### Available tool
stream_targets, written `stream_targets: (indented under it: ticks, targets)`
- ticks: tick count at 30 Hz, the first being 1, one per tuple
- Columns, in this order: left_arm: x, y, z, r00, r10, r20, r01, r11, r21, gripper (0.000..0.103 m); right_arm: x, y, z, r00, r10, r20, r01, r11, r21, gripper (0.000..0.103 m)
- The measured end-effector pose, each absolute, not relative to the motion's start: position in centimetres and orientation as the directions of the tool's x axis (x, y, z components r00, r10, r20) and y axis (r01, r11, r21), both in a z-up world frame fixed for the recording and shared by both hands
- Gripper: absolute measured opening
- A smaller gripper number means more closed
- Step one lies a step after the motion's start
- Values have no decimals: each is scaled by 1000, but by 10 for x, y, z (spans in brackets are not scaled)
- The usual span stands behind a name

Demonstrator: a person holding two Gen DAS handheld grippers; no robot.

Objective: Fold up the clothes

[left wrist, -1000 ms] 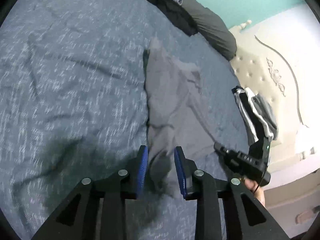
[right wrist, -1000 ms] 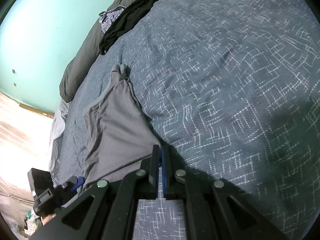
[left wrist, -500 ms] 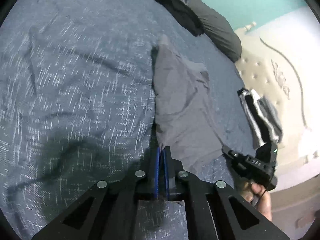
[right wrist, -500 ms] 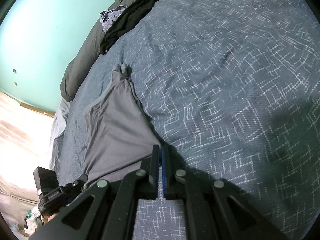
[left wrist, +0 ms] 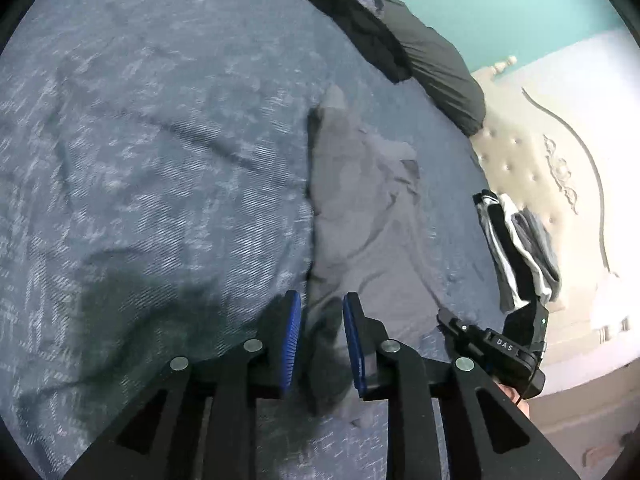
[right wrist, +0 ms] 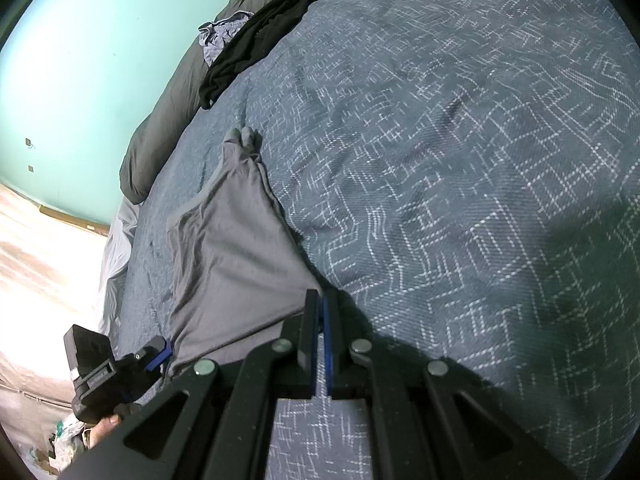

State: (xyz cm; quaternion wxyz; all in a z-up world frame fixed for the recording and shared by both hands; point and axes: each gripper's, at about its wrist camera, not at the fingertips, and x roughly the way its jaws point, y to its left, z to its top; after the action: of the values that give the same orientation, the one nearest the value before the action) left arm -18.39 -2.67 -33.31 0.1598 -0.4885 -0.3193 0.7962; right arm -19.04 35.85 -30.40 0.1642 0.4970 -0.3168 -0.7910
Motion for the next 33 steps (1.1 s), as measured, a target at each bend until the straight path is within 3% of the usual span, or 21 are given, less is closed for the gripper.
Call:
stream_targets:
  ticks: [4,7,26,32,33]
  targets:
    - [-193,-19,-336,-457,573,-680,38,-751,-659,22,-193,359,-304,-450,-575,-683,-55,-746,664,2]
    - [-193,-21,-339,-457,566,-686,47,-755,-654,5,-194,359,-305,-449,-577,-682,-54,-744,666,2]
    - [-191,-43,-337,-508,517,-689,115,-752,-649,7,-190,369,-305,-440,-591,-676,-81,-724,685,3]
    - [-192,-43,-331,-519,512,-685,70,-773,-631,7,-190,376,-277,-493,-582,-647,-48,-724,688,7]
    - [-192,-42,-330,-519,510,-686,62,-778,-626,7,-190,377,-273,-501,-581,-641,-42,-724,688,14]
